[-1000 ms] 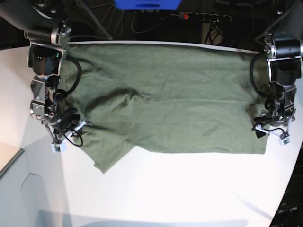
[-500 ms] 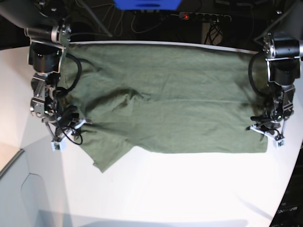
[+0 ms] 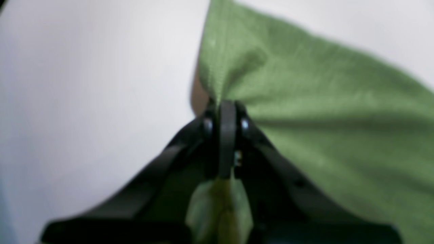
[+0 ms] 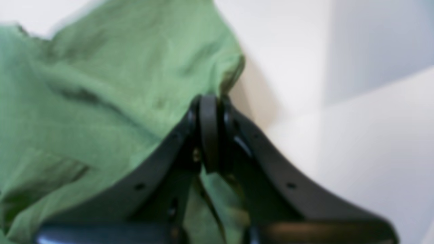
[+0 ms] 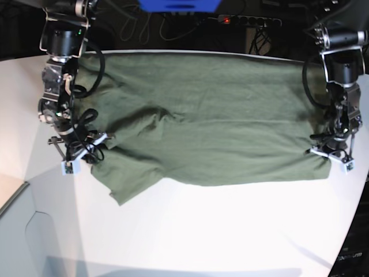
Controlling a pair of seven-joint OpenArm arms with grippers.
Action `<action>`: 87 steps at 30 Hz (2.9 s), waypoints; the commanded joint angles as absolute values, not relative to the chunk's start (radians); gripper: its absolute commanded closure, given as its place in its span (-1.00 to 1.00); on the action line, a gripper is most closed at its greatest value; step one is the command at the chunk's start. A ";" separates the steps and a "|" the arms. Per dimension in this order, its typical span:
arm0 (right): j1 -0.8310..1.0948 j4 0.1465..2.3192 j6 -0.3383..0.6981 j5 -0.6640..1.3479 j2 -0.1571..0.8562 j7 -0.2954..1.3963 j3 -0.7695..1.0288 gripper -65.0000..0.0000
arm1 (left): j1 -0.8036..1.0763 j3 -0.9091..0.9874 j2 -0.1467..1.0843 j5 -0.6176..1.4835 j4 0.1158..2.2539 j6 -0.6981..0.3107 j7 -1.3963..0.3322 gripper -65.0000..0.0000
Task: Layout the t-shirt on the table in an organized manner, then fold the t-shirt properly
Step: 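Lower both grippers and grasp the shirt's opposite edge, then fold the grasped edge over toward the held edge with both grippers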
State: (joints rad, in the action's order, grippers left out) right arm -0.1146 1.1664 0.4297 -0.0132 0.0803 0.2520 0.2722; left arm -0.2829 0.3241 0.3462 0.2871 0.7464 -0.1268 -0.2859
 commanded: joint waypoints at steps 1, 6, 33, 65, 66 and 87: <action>-0.113 1.198 0.433 -0.002 0.091 0.216 0.277 1.00 | -0.285 0.351 0.351 0.292 0.802 -0.134 -0.266 1.00; -0.013 1.303 0.433 -0.002 0.081 0.143 0.278 1.00 | -0.189 0.432 0.329 0.292 0.943 -0.139 -0.266 1.00; 0.346 1.481 0.433 -0.005 0.042 0.002 0.278 1.00 | 0.042 0.438 0.305 0.292 1.040 -0.139 -0.266 0.85; 0.205 1.587 0.429 -0.005 0.013 0.033 0.268 0.05 | -0.185 0.433 0.377 0.285 0.849 -0.142 -0.266 0.04; 0.189 1.587 0.429 -0.005 0.013 0.064 0.265 0.05 | -0.202 0.432 0.377 0.285 0.829 -0.142 -0.266 0.04; 0.042 1.497 0.429 -0.005 0.018 0.185 0.263 0.05 | -0.369 0.320 0.380 0.283 0.639 -0.140 -0.259 0.04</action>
State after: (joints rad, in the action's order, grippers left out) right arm 0.0563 1.4780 0.4294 -0.0189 0.0097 0.2173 0.2623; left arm -0.3428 0.3176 0.3546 0.2813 0.6212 -0.1440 -0.2810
